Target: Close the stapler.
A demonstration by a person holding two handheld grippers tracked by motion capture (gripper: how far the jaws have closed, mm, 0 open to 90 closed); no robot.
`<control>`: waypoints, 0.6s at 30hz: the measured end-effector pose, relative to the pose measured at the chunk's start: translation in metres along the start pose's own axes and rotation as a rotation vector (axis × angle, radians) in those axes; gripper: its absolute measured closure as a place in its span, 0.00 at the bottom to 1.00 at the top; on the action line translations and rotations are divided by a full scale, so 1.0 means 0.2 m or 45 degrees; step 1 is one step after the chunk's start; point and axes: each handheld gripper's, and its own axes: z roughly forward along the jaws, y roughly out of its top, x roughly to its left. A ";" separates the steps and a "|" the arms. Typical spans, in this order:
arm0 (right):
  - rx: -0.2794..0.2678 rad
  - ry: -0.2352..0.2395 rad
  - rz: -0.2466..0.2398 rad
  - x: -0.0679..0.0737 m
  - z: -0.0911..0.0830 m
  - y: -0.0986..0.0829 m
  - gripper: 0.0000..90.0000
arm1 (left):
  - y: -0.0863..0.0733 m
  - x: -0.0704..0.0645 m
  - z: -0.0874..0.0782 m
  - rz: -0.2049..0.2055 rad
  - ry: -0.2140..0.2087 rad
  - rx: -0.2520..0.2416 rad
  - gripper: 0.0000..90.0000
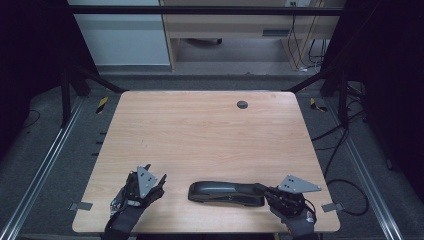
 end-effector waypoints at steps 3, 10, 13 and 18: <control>-0.017 -0.007 -0.008 0.00 0.00 0.01 1.00 | 0.00 0.00 0.00 0.001 -0.003 0.003 0.43; -0.056 -0.048 -0.009 -0.01 -0.02 0.04 0.98 | 0.00 0.00 0.01 0.012 -0.010 -0.004 0.43; -0.106 -0.103 0.012 -0.04 -0.04 0.04 0.94 | 0.00 0.00 0.02 0.015 -0.022 -0.002 0.42; -0.148 -0.256 0.072 -0.12 -0.09 0.02 0.75 | -0.01 0.00 0.02 0.003 -0.040 0.015 0.42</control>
